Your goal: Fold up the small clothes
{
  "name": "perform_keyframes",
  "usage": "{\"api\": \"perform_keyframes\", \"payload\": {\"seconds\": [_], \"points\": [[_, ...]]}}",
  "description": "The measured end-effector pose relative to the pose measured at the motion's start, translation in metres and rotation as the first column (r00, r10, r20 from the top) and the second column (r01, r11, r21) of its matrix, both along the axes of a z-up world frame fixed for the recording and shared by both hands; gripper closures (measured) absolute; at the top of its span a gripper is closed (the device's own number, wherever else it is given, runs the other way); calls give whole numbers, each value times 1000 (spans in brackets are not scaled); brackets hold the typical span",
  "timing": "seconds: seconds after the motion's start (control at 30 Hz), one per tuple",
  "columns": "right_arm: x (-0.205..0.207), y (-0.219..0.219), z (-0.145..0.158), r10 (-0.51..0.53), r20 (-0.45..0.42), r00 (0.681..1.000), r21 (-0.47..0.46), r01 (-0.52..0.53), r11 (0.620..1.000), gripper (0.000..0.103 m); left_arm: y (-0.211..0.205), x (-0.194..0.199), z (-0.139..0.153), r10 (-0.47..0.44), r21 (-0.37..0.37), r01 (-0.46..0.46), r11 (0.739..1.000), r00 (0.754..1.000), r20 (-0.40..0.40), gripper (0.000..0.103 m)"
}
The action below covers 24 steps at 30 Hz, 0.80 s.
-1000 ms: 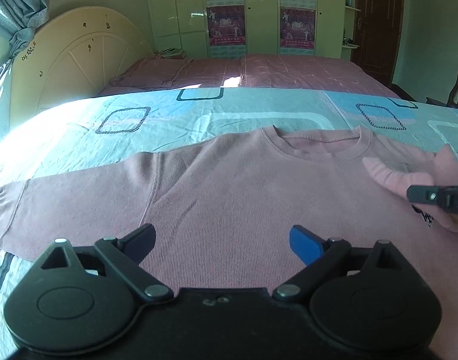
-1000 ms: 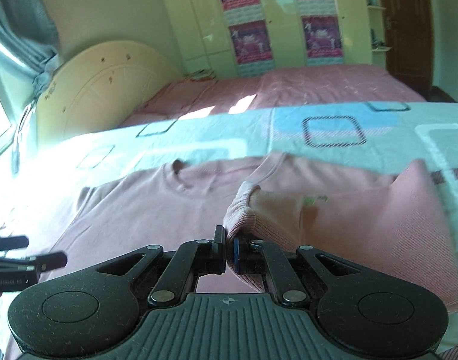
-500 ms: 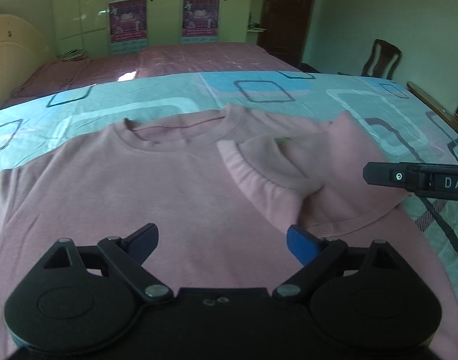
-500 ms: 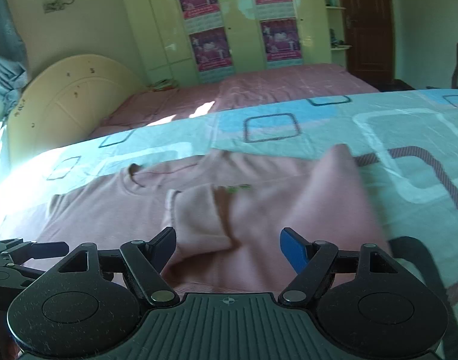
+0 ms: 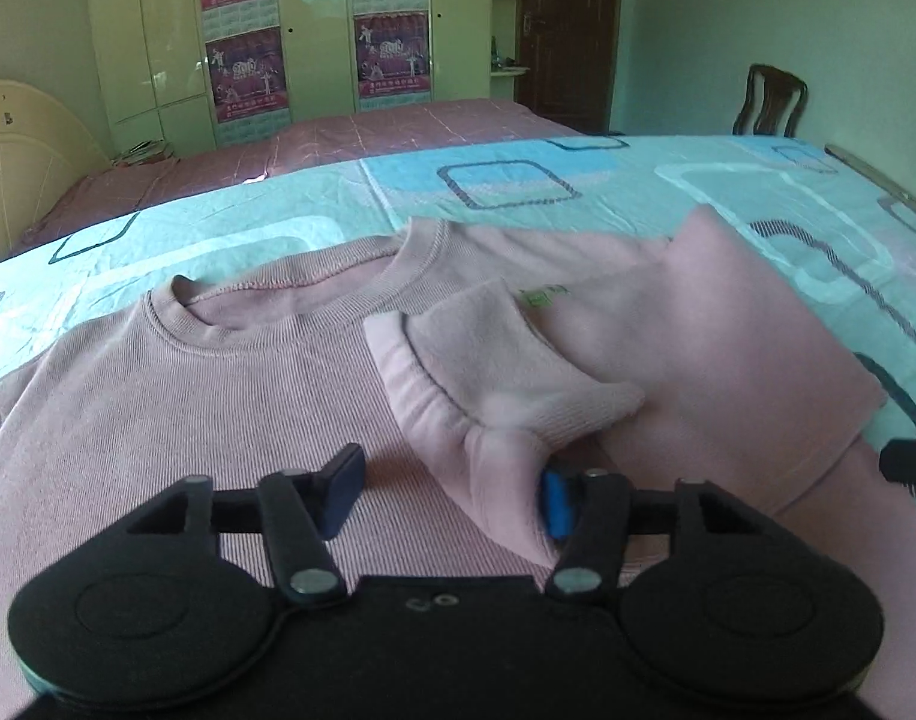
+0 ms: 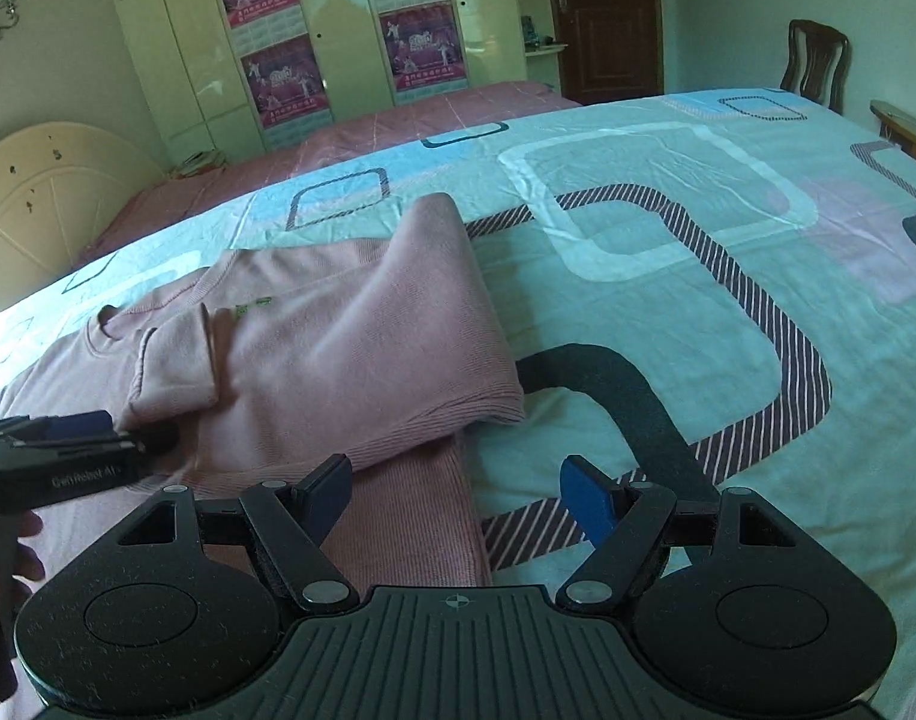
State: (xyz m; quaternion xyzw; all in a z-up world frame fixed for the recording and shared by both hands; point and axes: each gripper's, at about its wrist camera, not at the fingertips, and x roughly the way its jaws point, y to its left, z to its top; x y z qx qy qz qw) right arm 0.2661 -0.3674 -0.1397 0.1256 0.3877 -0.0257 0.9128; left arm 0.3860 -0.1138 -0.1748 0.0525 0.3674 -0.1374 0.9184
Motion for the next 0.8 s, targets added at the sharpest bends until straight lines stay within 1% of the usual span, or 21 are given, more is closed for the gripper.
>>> {"api": "perform_keyframes", "payload": {"seconds": [0.03, 0.07, 0.13, 0.2, 0.27, 0.33, 0.37, 0.4, 0.43, 0.47, 0.5, 0.53, 0.57, 0.6, 0.7, 0.73, 0.8], "points": [[1, 0, -2, -7, 5, 1000, -17, 7, 1000, 27, 4, 2, 2, 6, -32, -6, 999, 1000, -1, 73], [2, 0, -3, -11, 6, 1000, -30, 11, 999, 27, 7, 5, 3, 12, -54, -12, 998, 1000, -6, 77], [9, 1, -7, -18, 5, 1000, -44, 18, 999, 28, 10, 10, 5, 26, -81, -26, 996, 1000, -7, 89], [14, 2, -9, -12, 8, 1000, -46, 13, 999, 28, 17, 9, 13, 45, -130, -43, 991, 999, 9, 90], [22, 5, -11, -2, 11, 1000, -50, 3, 999, 28, 27, 6, 28, 85, -200, -76, 977, 996, 38, 90], [31, 9, -15, 8, 3, 1000, -48, -8, 999, 28, 39, 3, 44, 121, -280, -99, 955, 991, 63, 91], [36, 11, -18, 14, -4, 1000, -47, -14, 999, 28, 43, 2, 51, 134, -300, -105, 948, 988, 77, 91], [41, 13, -20, 16, -4, 1000, -45, -16, 999, 34, 47, 1, 57, 144, -308, -109, 945, 985, 94, 91], [46, 15, -22, 21, -2, 1000, -38, -21, 999, 44, 52, 1, 62, 151, -315, -111, 943, 983, 107, 91], [52, 16, -24, 23, -7, 1000, -28, -23, 999, 61, 56, 1, 64, 157, -317, -116, 941, 982, 107, 91], [58, 17, -26, 19, -9, 1000, -20, -19, 1000, 69, 62, 1, 65, 169, -316, -129, 940, 980, 104, 91], [61, 16, -27, 15, -12, 1000, -15, -15, 1000, 73, 68, 0, 64, 185, -312, -144, 939, 977, 105, 91], [63, 14, -26, 11, -12, 1000, -2, -11, 1000, 82, 75, -1, 62, 202, -305, -162, 939, 974, 103, 91], [63, 11, -25, -2, -9, 1000, 13, 2, 1000, 94, 84, -2, 58, 227, -299, -190, 935, 969, 96, 91], [54, -3, -22, -73, -1, 997, 57, 73, 996, 94, 104, -6, 39, 284, -303, -263, 916, 959, 26, 92], [52, -4, -23, -80, -13, 997, 56, 80, 995, 94, 108, -8, 31, 296, -291, -283, 914, 955, -2, 95], [48, -2, -26, -68, -28, 997, 38, 69, 997, 94, 113, -9, 17, 300, -274, -305, 912, 952, -59, 95]]}}
